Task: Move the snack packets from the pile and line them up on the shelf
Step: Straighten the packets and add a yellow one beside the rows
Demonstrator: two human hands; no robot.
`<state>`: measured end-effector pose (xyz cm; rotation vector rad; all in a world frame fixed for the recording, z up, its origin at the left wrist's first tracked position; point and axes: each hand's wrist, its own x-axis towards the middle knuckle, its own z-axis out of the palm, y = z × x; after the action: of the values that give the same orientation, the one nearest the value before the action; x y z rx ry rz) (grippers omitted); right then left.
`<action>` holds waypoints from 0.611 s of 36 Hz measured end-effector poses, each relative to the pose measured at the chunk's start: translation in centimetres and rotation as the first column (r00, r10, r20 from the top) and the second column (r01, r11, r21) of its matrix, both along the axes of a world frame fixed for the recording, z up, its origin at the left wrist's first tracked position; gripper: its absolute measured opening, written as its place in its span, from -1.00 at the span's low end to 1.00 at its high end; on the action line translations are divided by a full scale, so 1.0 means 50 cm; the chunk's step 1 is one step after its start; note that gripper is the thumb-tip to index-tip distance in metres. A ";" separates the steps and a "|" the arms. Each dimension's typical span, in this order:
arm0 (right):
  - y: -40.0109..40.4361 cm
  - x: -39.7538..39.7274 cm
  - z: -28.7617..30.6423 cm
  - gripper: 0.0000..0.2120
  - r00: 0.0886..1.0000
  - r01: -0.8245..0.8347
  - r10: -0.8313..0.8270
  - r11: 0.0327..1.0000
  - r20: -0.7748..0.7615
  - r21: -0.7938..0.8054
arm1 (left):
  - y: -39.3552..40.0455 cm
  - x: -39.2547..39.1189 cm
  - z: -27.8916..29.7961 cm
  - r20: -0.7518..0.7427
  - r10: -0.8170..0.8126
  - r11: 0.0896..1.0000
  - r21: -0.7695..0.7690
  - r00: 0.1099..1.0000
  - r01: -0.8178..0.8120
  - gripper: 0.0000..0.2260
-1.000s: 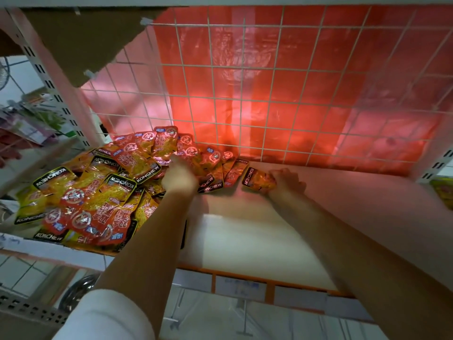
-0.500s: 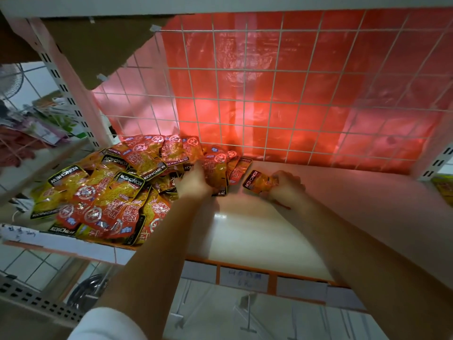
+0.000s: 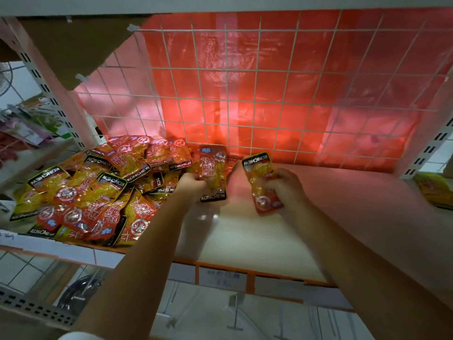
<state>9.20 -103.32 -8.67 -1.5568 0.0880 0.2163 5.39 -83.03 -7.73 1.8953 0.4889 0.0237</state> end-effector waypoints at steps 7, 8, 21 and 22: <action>-0.071 0.007 0.022 -0.88 0.997 -0.029 0.048 0.962 -0.063 0.273 | -0.111 -0.034 0.008 0.102 -0.110 0.933 -0.333 0.989 0.138 -0.87; -0.083 0.007 0.023 -0.86 0.998 -0.024 0.043 0.955 -0.056 0.296 | -0.132 -0.035 0.006 0.114 -0.119 0.920 -0.360 0.986 0.153 -0.89; -0.316 -0.041 0.037 -0.79 0.997 -0.082 0.076 0.923 0.031 0.375 | -0.443 -0.082 -0.004 0.293 0.072 0.825 -0.555 0.953 0.108 -0.91; -0.328 -0.048 0.036 -0.79 0.994 -0.112 0.103 0.921 0.045 0.372 | -0.457 -0.083 -0.005 0.301 0.096 0.821 -0.562 0.949 0.095 -0.91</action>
<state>6.82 -119.72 -6.86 -1.1824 -0.0568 0.2832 1.21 -105.87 -7.97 1.2610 0.2337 0.1632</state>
